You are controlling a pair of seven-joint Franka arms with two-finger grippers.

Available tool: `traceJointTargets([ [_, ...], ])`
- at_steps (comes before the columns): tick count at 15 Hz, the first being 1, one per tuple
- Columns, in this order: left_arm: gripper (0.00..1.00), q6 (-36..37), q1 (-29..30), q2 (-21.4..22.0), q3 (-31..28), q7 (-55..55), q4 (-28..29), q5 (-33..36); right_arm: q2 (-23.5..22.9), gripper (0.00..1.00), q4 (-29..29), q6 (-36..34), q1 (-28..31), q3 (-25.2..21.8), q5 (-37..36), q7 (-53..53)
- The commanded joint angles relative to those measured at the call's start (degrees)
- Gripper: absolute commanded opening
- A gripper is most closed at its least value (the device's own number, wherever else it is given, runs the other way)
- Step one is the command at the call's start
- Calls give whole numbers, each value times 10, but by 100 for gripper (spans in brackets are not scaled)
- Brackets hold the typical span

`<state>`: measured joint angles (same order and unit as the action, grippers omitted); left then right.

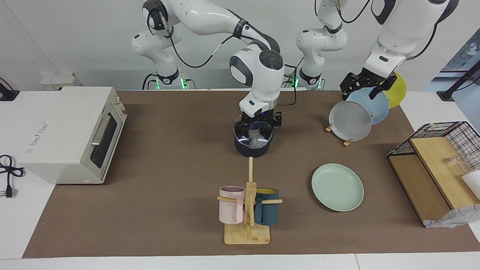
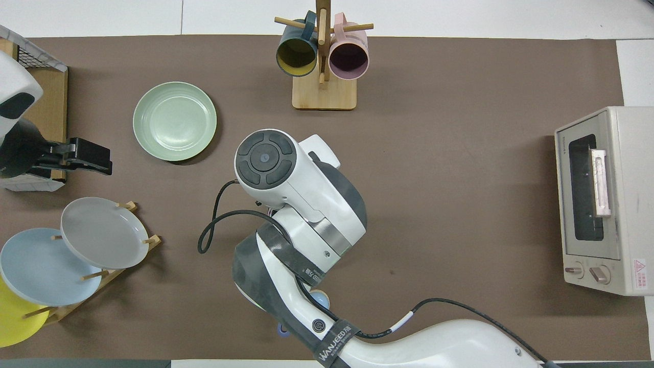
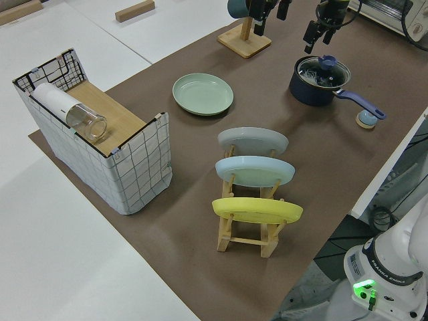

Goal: Transfer vermicelli from pot to plate

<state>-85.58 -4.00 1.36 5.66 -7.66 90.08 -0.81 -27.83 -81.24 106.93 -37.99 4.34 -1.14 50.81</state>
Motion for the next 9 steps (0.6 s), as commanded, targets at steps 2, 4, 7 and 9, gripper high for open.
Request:
traceJointTargets([
  [2, 100, 6, 3, 11, -1, 5, 7, -6, 45, 100, -82, 38, 1, 1, -6, -22],
  [4, 100, 5, 3, 11, -1, 5, 7, -5, 45, 94, -83, 37, 1, 1, -6, -23],
  [7, 100, 5, 3, 11, -1, 5, 7, -5, 48, 88, -83, 27, -4, 1, -6, -23],
  [9, 100, 5, 3, 11, -1, 5, 7, -5, 49, 86, -86, 26, -8, 1, -6, -23],
])
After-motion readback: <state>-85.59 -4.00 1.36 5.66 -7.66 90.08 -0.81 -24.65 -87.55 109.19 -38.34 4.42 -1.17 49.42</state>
